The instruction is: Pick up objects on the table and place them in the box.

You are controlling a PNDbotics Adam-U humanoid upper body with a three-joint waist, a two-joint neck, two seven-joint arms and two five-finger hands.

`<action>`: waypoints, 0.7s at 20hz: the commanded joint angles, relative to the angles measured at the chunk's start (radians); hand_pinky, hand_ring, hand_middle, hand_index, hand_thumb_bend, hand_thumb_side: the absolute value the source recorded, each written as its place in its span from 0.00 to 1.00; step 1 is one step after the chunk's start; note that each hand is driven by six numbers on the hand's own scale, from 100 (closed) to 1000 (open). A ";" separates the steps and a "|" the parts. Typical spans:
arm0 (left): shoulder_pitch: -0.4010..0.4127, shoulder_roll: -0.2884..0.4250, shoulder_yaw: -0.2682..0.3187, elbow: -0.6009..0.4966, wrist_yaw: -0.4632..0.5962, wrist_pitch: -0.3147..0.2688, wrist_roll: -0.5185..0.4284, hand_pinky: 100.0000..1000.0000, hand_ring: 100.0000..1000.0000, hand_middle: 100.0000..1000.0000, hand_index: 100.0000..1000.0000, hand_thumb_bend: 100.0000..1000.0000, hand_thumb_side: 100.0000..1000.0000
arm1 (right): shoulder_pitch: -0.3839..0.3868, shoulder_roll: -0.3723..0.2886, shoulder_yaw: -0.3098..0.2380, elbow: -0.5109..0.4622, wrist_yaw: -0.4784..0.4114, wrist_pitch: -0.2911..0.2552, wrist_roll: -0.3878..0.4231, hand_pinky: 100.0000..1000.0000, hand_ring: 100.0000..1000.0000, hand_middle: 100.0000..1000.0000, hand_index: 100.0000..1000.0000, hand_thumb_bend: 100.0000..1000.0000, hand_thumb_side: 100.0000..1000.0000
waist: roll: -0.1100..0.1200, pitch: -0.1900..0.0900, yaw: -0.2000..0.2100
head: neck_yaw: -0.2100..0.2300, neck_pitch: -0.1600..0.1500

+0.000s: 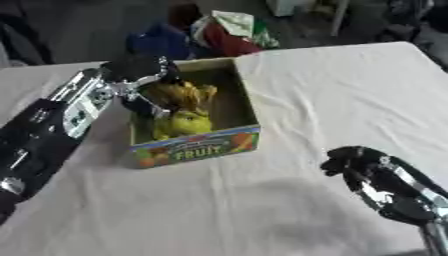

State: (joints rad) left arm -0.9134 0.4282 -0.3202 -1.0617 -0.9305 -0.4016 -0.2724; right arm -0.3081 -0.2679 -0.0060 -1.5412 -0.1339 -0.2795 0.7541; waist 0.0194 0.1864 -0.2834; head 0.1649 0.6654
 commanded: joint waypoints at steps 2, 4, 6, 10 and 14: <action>-0.008 0.012 0.003 -0.001 -0.005 -0.019 -0.021 0.60 0.49 0.49 0.74 0.15 0.27 | -0.012 -0.009 -0.006 -0.008 -0.006 -0.001 0.000 0.71 0.74 0.62 0.80 0.00 0.43 | -0.003 -0.015 0.000 | -0.001 -0.008; -0.003 0.015 0.009 0.000 0.007 -0.023 -0.044 0.62 0.52 0.53 0.78 0.21 0.39 | -0.012 -0.009 -0.007 -0.008 -0.006 -0.001 -0.001 0.71 0.74 0.62 0.80 0.00 0.43 | -0.004 -0.014 0.001 | -0.002 -0.009; 0.001 0.022 0.016 -0.007 0.024 -0.024 -0.061 0.63 0.55 0.56 0.81 0.35 0.62 | -0.011 -0.009 -0.008 -0.008 -0.005 -0.002 -0.002 0.71 0.74 0.62 0.80 0.00 0.43 | -0.005 -0.013 0.003 | -0.005 -0.010; 0.011 0.048 0.032 -0.039 0.079 -0.016 -0.084 0.66 0.59 0.62 0.83 0.57 0.83 | -0.011 -0.009 -0.011 -0.008 -0.005 -0.002 -0.002 0.71 0.74 0.62 0.80 0.00 0.43 | -0.005 -0.013 0.007 | -0.011 -0.013; 0.018 0.088 0.049 -0.087 0.138 0.001 -0.089 0.67 0.61 0.65 0.83 0.61 0.84 | -0.011 -0.011 -0.013 -0.008 -0.005 -0.002 -0.004 0.71 0.74 0.62 0.80 0.00 0.43 | -0.006 -0.014 0.015 | -0.019 -0.014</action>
State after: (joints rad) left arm -0.8797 0.4778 -0.2890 -1.1183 -0.8135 -0.4059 -0.3585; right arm -0.3080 -0.2674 -0.0115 -1.5412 -0.1339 -0.2804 0.7531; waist 0.0170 0.1873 -0.2681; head 0.1498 0.6631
